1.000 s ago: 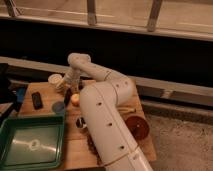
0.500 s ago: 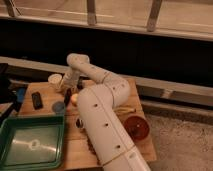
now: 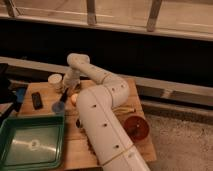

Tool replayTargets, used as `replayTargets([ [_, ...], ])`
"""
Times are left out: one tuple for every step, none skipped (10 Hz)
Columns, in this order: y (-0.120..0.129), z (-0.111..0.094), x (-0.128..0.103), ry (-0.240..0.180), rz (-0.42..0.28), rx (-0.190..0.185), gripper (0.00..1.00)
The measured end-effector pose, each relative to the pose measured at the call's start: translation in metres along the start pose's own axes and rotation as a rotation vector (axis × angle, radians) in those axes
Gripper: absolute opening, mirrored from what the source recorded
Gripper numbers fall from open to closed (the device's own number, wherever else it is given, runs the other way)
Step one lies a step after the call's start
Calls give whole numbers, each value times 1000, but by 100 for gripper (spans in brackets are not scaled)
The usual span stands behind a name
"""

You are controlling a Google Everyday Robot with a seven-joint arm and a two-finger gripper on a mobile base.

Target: Place brush in paper cup

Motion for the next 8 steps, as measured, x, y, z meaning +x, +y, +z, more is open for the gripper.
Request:
replayTargets([
  [0, 1, 1, 2, 1, 1, 0],
  [0, 1, 1, 4, 1, 4, 0],
  [0, 1, 1, 4, 2, 6, 0],
  [0, 1, 1, 4, 1, 7, 4],
  [0, 1, 1, 4, 1, 8, 14],
  [0, 1, 1, 4, 1, 8, 25],
  [0, 1, 1, 4, 1, 8, 34],
  [-1, 1, 1, 4, 1, 8, 45],
])
